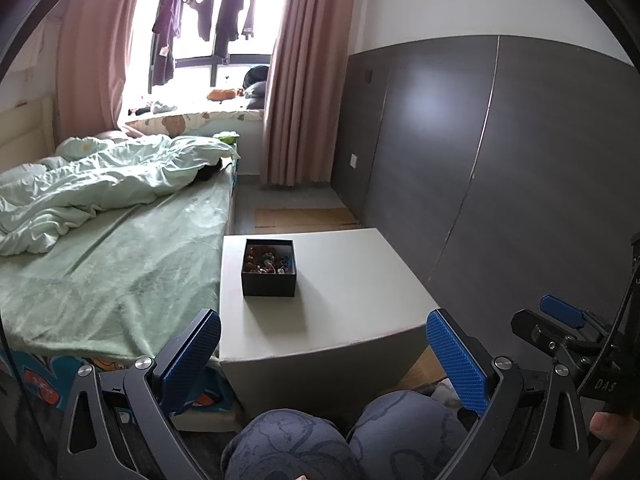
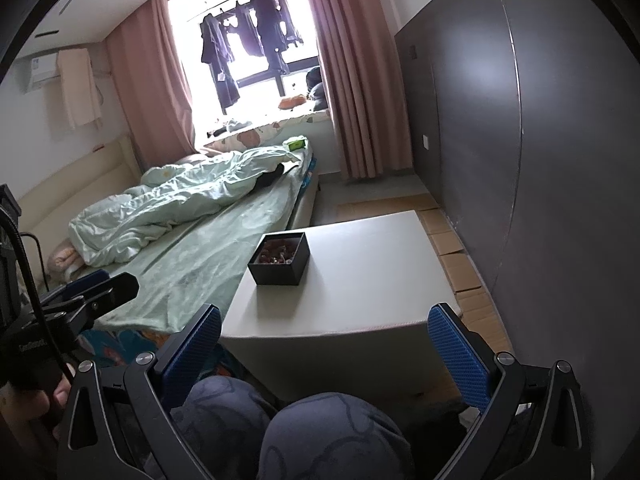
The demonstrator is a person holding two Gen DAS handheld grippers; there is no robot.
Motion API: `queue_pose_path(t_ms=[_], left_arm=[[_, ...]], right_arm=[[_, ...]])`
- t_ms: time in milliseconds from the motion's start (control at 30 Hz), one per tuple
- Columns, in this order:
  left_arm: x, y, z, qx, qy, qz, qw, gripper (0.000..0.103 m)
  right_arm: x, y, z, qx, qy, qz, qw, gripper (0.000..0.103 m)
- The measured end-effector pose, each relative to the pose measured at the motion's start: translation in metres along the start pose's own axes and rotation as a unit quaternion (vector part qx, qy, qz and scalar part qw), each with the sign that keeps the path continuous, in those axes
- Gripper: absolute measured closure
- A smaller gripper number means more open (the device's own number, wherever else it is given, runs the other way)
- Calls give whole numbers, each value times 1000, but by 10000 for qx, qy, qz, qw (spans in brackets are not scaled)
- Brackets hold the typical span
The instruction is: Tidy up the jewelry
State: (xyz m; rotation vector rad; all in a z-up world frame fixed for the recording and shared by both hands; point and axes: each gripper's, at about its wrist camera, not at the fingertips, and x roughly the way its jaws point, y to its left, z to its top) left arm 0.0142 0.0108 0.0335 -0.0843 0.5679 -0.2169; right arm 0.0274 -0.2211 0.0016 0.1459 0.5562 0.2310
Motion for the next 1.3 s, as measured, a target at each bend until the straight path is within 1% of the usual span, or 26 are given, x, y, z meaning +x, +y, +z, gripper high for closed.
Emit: queue_pose_path(t_ms=[267,567,767,867,967,1067,1300], left_arm=[[-10,2,-2,-49,-89,70,9999,0],[-12,3,-3,-69,-104,65,9999,0],[-10,10,-7,-153,-84,227,9996,0],[-9,12,-8,-213,-87,195,9995,0],[-11,12,-7,-173,-142,205,9995,0],[-10,12,-5,-186,-172,90,9996,0],[0,14,-6,-179,-104,69,9998,0]], right_arm=[[-8,-4,1,66,-64,105,9999,0],[-11,-1,4,111,-101,116,9998,0],[-6,-4,1,206,-64,131,9997,0],[-1,-3,-3,200,3,131,9997,0],[2,-2,-4,174,36,141,9997,0],[3,0,-2,141,25,147,9998,0],[8,-1,-3,182,91,159,9997,0]])
